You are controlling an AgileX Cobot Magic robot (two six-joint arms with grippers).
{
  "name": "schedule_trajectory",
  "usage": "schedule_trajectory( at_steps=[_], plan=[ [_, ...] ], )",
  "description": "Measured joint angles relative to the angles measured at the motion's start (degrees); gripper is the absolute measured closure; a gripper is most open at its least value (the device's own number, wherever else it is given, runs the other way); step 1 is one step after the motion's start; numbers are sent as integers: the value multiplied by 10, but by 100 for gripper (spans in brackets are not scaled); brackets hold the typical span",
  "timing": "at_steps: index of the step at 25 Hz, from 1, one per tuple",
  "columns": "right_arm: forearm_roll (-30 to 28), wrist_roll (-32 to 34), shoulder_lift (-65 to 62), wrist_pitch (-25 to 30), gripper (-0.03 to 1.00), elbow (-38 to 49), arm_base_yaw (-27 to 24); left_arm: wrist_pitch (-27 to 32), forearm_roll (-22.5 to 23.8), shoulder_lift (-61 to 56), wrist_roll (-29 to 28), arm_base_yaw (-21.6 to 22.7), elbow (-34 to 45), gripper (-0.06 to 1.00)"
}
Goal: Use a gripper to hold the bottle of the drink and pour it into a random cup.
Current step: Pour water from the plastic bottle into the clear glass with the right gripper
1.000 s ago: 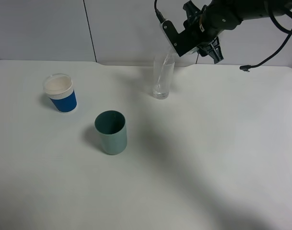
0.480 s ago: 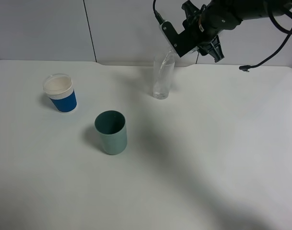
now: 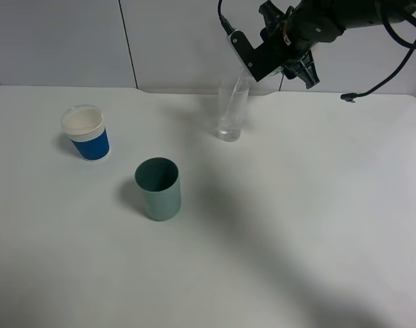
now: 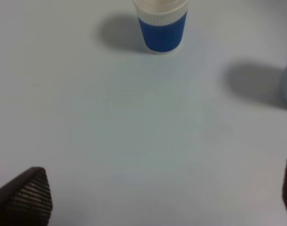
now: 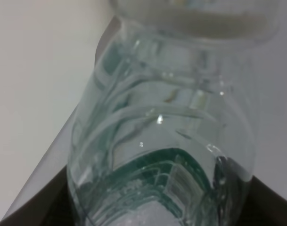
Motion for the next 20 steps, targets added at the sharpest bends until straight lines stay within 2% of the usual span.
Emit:
schedule_trajectory(
  at_steps=[20],
  plan=[
    [-11, -5, 0, 0, 41, 0, 0, 0, 0, 0, 0, 0, 0, -5]
  ],
)
